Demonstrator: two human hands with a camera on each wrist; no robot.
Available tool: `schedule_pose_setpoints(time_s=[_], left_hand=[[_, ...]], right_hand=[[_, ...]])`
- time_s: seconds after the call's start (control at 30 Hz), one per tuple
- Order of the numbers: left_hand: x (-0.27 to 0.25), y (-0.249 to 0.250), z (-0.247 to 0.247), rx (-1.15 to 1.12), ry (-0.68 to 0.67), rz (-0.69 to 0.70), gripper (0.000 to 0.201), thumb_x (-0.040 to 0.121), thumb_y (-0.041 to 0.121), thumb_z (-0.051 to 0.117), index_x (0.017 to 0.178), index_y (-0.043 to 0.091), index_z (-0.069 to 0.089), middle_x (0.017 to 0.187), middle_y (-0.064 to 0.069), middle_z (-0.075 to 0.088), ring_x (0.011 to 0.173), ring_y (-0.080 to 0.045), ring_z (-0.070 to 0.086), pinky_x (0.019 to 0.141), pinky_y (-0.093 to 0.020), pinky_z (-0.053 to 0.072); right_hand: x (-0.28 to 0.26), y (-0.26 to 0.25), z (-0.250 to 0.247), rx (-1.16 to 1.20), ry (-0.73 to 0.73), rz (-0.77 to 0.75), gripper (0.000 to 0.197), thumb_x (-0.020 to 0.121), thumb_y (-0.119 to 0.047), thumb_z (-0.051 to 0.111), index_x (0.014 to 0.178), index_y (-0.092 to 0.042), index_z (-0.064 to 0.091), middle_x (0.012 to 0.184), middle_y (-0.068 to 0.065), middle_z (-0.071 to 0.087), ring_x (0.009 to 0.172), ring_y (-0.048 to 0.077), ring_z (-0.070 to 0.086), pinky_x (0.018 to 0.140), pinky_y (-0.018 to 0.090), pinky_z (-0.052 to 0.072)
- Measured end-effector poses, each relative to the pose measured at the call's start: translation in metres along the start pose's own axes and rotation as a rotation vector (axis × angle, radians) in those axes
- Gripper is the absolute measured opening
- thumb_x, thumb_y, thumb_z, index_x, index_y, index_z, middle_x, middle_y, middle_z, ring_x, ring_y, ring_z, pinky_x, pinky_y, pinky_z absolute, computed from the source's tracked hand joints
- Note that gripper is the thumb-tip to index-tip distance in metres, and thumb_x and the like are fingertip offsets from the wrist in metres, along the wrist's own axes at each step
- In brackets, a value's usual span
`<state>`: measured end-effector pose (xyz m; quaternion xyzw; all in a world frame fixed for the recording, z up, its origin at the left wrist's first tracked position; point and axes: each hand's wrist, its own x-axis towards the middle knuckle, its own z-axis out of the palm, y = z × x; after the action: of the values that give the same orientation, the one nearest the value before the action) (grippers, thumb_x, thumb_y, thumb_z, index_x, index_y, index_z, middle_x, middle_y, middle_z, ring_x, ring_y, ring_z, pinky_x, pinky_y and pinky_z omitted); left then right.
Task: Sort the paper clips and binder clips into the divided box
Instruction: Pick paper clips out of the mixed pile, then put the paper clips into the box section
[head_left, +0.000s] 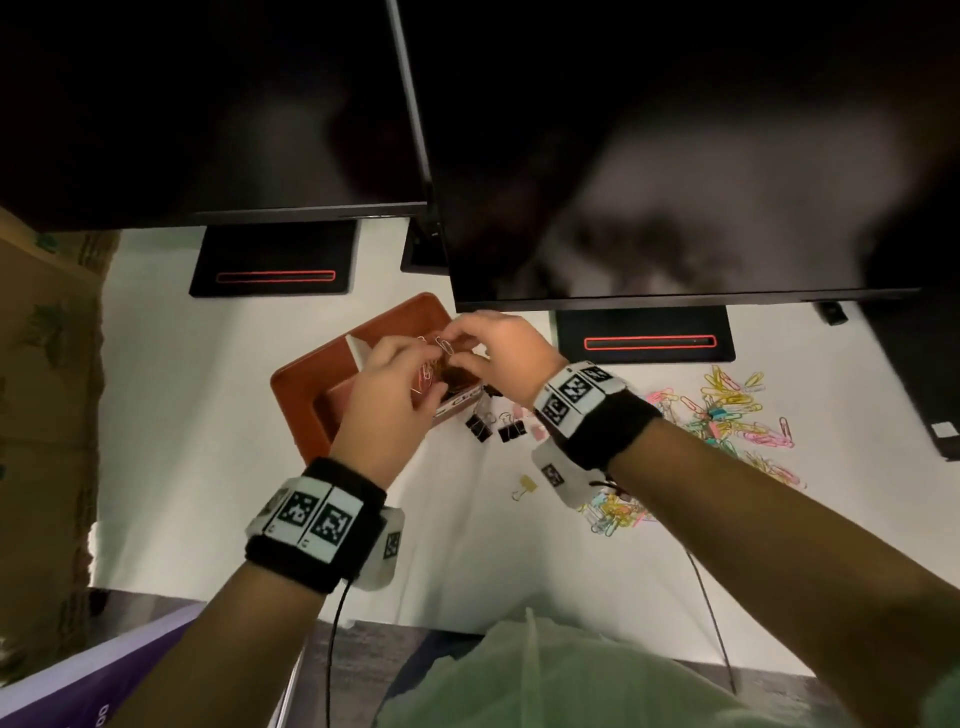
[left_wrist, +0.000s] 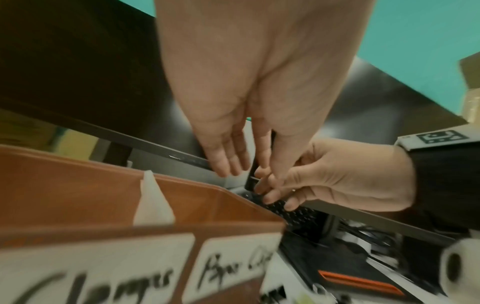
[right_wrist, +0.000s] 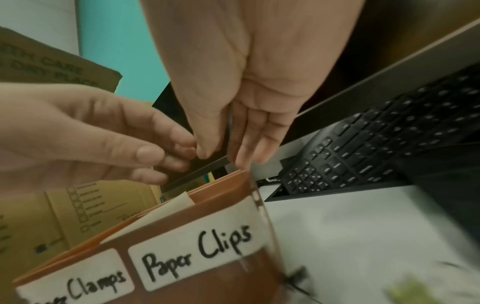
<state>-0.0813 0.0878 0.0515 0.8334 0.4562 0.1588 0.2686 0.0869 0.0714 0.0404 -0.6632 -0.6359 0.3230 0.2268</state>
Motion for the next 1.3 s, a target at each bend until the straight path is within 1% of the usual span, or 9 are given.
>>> schedule_pose_setpoints(time_s=[0.2, 0.37, 0.47, 0.7, 0.9, 0.97, 1.07, 1.17, 1.3], left_hand=[[-0.037, 0.025, 0.053, -0.112, -0.362, 0.108, 0.029, 0.084, 0.025, 0.064, 0.112, 0.024, 0.058, 0.103, 0.005, 0.055, 0.084, -0.006, 0.054, 0.077, -0.023, 0.047], [-0.044, 0.047, 0.107, -0.091, -0.587, 0.079, 0.037, 0.085, 0.027, 0.061, 0.119, 0.021, 0.051, 0.113, 0.0, 0.05, 0.084, -0.011, 0.051, 0.082, -0.026, 0.047], [-0.045, 0.065, 0.132, -0.085, -0.63, 0.089, 0.037, 0.083, 0.026, 0.063, 0.117, 0.018, 0.052, 0.115, -0.001, 0.047, 0.093, -0.017, 0.054, 0.083, -0.029, 0.047], [-0.047, 0.081, 0.172, -0.019, -0.583, 0.034, 0.026, 0.078, 0.015, 0.069, 0.101, 0.012, 0.058, 0.103, -0.001, 0.047, 0.084, -0.012, 0.049, 0.082, -0.027, 0.047], [-0.047, 0.071, 0.175, -0.171, -0.457, -0.114, 0.018, 0.072, 0.006, 0.074, 0.087, 0.011, 0.067, 0.094, -0.001, 0.051, 0.069, -0.004, 0.055, 0.068, -0.001, 0.04], [-0.049, 0.07, 0.174, -0.193, -0.412, -0.147, 0.018, 0.07, 0.004, 0.073, 0.082, 0.015, 0.066, 0.089, -0.001, 0.055, 0.066, -0.001, 0.055, 0.066, -0.002, 0.041], [-0.05, 0.07, 0.171, -0.236, -0.35, -0.241, 0.027, 0.068, 0.005, 0.074, 0.073, 0.028, 0.06, 0.079, -0.004, 0.063, 0.066, -0.014, 0.06, 0.067, -0.015, 0.048], [-0.051, 0.067, 0.165, -0.297, -0.298, -0.346, 0.024, 0.068, 0.008, 0.074, 0.073, 0.027, 0.061, 0.071, -0.005, 0.066, 0.064, -0.017, 0.061, 0.067, -0.025, 0.051], [-0.046, 0.063, 0.148, -0.367, -0.145, -0.383, 0.021, 0.071, 0.007, 0.073, 0.077, 0.024, 0.063, 0.084, -0.002, 0.069, 0.068, -0.014, 0.061, 0.07, -0.025, 0.052]], right_hand=[[-0.087, 0.071, -0.03, -0.147, -0.047, 0.084, 0.021, 0.086, -0.026, 0.063, 0.106, -0.02, 0.064, 0.096, -0.002, 0.062, 0.068, 0.004, 0.05, 0.075, 0.028, 0.05], [-0.15, 0.118, -0.045, -0.236, -0.268, 0.269, 0.035, 0.084, -0.033, 0.064, 0.117, -0.025, 0.057, 0.112, -0.002, 0.056, 0.098, 0.017, 0.059, 0.085, 0.032, 0.051], [-0.166, 0.129, -0.043, -0.208, -0.339, 0.21, 0.047, 0.078, -0.033, 0.07, 0.122, -0.028, 0.054, 0.121, -0.001, 0.053, 0.106, 0.016, 0.056, 0.092, 0.034, 0.05], [-0.156, 0.135, -0.028, -0.331, -0.428, 0.104, 0.048, 0.078, -0.037, 0.067, 0.122, -0.028, 0.053, 0.121, 0.004, 0.045, 0.101, 0.024, 0.053, 0.085, 0.032, 0.044], [-0.148, 0.145, -0.028, -0.265, -0.37, 0.076, 0.032, 0.08, -0.029, 0.061, 0.112, -0.025, 0.058, 0.115, 0.004, 0.051, 0.098, 0.026, 0.056, 0.082, 0.037, 0.051], [-0.147, 0.15, -0.03, -0.223, -0.341, 0.059, 0.026, 0.081, -0.024, 0.059, 0.107, -0.024, 0.06, 0.114, 0.003, 0.053, 0.1, 0.025, 0.056, 0.082, 0.037, 0.052], [-0.144, 0.154, -0.035, -0.124, -0.294, 0.038, 0.02, 0.083, -0.021, 0.061, 0.102, -0.024, 0.061, 0.109, 0.0, 0.055, 0.097, 0.02, 0.056, 0.083, 0.037, 0.052], [-0.138, 0.152, -0.043, -0.05, -0.268, 0.032, 0.018, 0.084, -0.022, 0.063, 0.101, -0.022, 0.06, 0.106, 0.0, 0.056, 0.091, 0.017, 0.057, 0.084, 0.032, 0.052], [-0.121, 0.14, -0.048, 0.039, -0.178, -0.006, 0.015, 0.085, -0.022, 0.063, 0.099, -0.019, 0.06, 0.105, 0.0, 0.055, 0.074, 0.012, 0.056, 0.077, 0.028, 0.051]])
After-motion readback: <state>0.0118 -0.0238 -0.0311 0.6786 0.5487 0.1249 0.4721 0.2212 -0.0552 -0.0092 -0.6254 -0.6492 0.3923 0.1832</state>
